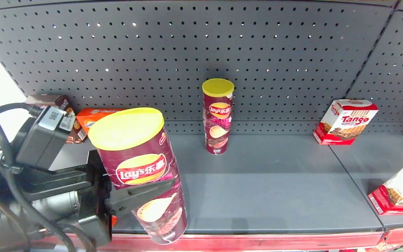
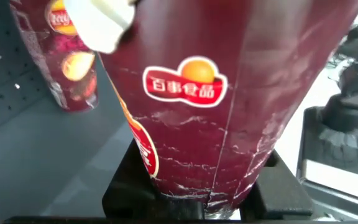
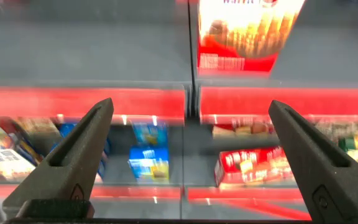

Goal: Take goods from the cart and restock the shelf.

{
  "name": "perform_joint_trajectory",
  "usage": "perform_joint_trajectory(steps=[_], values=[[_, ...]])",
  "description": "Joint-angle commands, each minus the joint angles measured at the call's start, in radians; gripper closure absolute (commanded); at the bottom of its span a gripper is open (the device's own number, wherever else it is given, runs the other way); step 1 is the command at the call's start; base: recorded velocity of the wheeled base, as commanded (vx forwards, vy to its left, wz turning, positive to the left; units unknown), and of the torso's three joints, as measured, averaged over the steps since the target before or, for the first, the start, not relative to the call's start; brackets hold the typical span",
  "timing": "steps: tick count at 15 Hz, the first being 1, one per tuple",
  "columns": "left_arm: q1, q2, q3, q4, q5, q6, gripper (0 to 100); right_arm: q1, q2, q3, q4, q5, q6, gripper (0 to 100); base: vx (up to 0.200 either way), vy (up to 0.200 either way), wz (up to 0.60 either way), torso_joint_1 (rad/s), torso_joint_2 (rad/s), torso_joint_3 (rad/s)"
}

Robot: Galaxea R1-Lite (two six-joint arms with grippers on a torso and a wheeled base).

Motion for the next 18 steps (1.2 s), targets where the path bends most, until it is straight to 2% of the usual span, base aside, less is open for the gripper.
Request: perform_joint_trajectory(steps=[1,2,4,6,7,8,9,10,11,12,13,16,18], values=[[0.004,0.055,-0.022,-0.005,0.0,0.0,100,0.061,0.428,-0.385,0.014,0.083,0.058,0,0.0,0.0,0.0,0.0,0.0,0.0],[0.003,0.06,-0.024,-0.009,0.0,0.0,100,0.094,0.47,-0.403,0.011,0.133,0.047,0,0.0,0.0,0.0,0.0,0.0,0.0],[0.004,0.055,-0.022,-0.009,0.0,-0.001,100,0.126,0.594,-0.465,0.014,0.169,0.038,0,0.0,0.0,0.0,0.0,0.0,0.0],[0.018,0.049,-0.019,-0.005,0.0,-0.003,100,0.214,0.734,-0.511,-0.054,0.255,0.003,0,0.0,0.0,0.0,0.0,0.0,0.0],[0.018,0.049,-0.019,-0.005,0.0,-0.003,100,0.214,0.734,-0.511,-0.054,0.255,0.003,0,0.0,0.0,0.0,0.0,0.0,0.0],[0.03,0.037,-0.007,-0.006,0.0,-0.003,100,0.258,0.826,-0.551,-0.069,0.258,-0.002,0,0.0,0.0,0.0,0.0,0.0,0.0],[0.032,0.031,-0.01,-0.003,0.0,-0.003,100,0.269,0.928,-0.6,-0.069,0.258,-0.016,0,0.0,0.0,0.0,0.0,0.0,0.0],[0.032,0.031,-0.01,-0.003,0.0,-0.003,100,0.269,0.933,-0.603,-0.069,0.259,-0.019,0,0.0,0.0,0.0,0.0,0.0,0.0],[0.034,0.031,-0.004,-0.003,0.0,-0.003,100,0.26,1.042,-0.629,-0.101,0.308,-0.109,0,0.0,0.0,0.0,0.0,0.0,0.0],[0.034,0.031,-0.004,-0.003,0.0,-0.003,100,0.26,1.067,-0.635,-0.112,0.328,-0.134,0,0.0,0.0,0.0,0.0,0.0,0.0],[0.034,0.031,-0.011,-0.005,0.001,-0.003,100,0.255,1.126,-0.647,-0.152,0.407,-0.169,0,0.0,0.0,0.0,0.0,0.0,0.0],[0.034,0.029,-0.01,-0.008,0.001,-0.02,100,0.257,1.192,-0.655,-0.218,0.439,-0.171,0,0.0,0.0,0.0,0.0,0.0,0.0],[0.034,0.029,-0.008,-0.008,0.001,-0.023,100,0.266,1.326,-0.746,-0.253,0.46,-0.18,0,0.0,0.0,0.0,0.0,0.0,0.0]])
